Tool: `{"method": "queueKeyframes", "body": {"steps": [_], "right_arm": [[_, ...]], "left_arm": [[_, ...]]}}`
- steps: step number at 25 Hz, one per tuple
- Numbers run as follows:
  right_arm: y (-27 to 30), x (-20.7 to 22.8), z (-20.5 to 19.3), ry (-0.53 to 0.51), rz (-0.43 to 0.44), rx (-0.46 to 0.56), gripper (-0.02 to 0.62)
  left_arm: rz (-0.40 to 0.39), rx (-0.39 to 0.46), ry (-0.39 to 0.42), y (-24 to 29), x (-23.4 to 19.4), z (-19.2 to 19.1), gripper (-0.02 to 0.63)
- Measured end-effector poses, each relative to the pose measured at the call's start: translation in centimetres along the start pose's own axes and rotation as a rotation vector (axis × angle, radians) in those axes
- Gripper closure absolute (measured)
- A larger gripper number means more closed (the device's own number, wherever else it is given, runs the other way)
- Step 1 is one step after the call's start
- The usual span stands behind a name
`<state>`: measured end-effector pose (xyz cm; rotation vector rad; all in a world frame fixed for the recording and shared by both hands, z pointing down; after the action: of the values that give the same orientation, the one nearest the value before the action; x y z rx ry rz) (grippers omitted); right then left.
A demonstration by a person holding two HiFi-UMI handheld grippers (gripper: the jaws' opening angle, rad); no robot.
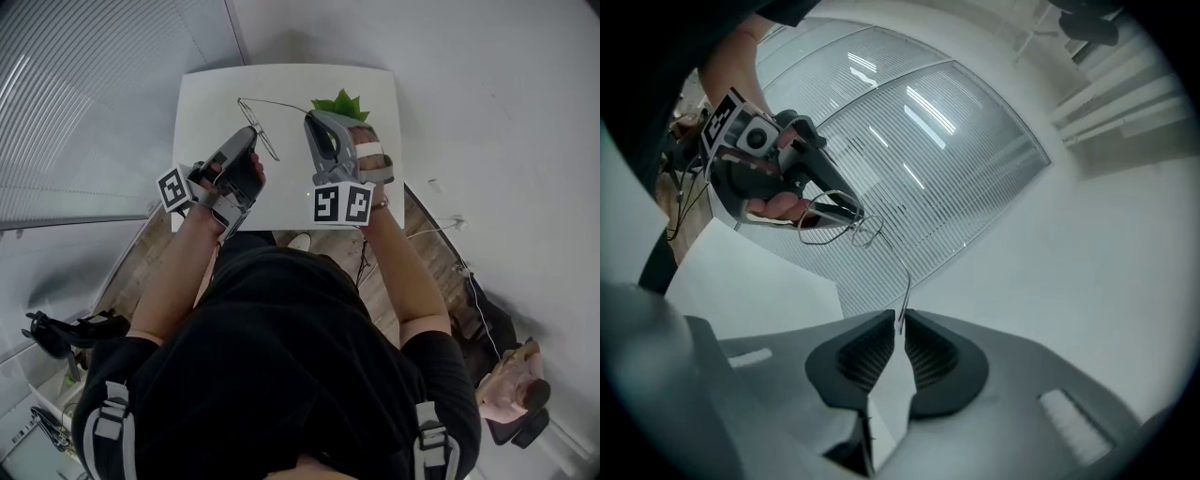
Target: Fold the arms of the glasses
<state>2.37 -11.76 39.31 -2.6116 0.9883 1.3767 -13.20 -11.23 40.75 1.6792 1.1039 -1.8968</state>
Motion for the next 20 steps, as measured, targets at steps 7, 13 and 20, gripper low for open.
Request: {"method": "queueKeyframes", "body": {"steps": [7,13,20], "right_arm": [[-0.3,-0.6,0.8,-0.006,0.010,0.019,0.552],[-0.4,-1.0,1.3,-0.017,0.015,0.025,0.552],[-0.4,-1.1,1.7,-0.033,0.024,0.033,0.554]], "left_arm": [[0.007,0.014,0.003,-0.2,-0.1,0.5,0.595],[0.012,0.022,0.005,-0.3,-0.1,0.8,0.595],[0.018,0.029,0.006,-0.3,-0.2,1.0,0.595]]}}
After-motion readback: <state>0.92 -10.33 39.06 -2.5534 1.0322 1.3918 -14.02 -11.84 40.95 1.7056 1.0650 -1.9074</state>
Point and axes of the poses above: the fingertips, and each gripper's own axes: y forward along the fingers, x to its right, z out of its top, the point moved 6 cm from there along -y, backward along the fingers, and after that the axes turned 7 degrees about z, right-handed, at the moved point
